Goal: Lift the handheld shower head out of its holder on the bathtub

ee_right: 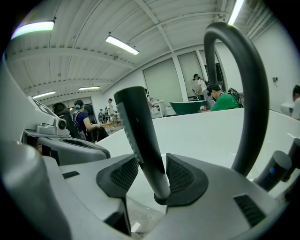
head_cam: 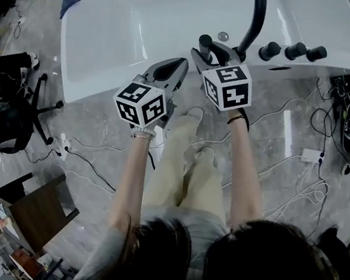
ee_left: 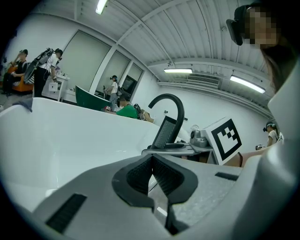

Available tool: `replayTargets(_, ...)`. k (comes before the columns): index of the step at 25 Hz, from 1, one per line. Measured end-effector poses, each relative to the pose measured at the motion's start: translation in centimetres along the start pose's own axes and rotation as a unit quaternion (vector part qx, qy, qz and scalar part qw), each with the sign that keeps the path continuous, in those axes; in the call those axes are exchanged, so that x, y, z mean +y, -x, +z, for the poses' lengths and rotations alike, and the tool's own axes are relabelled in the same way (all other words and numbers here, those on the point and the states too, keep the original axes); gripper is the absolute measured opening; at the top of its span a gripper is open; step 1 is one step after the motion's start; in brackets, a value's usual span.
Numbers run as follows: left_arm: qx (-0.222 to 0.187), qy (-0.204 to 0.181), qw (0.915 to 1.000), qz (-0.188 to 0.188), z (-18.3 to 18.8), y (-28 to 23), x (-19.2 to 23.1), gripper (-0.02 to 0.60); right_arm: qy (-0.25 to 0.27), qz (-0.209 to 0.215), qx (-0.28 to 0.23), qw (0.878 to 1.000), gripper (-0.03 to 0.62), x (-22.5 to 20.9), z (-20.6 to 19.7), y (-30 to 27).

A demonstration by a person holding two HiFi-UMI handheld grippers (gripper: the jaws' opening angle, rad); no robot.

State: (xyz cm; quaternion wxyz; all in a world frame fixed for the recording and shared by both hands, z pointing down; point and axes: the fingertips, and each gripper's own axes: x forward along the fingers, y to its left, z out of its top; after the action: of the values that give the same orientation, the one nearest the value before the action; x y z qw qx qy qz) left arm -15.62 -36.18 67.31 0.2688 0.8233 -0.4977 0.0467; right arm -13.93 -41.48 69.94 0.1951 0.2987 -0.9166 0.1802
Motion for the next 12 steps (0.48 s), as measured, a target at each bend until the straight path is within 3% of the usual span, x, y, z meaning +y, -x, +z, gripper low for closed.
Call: replayTargets(12, 0.003, 0.012, 0.9999, 0.003, 0.2, -0.23, 0.09, 0.006, 0.024, -0.028, 0.027, 0.999, 0.138, -0.82, -0.24, -0.67)
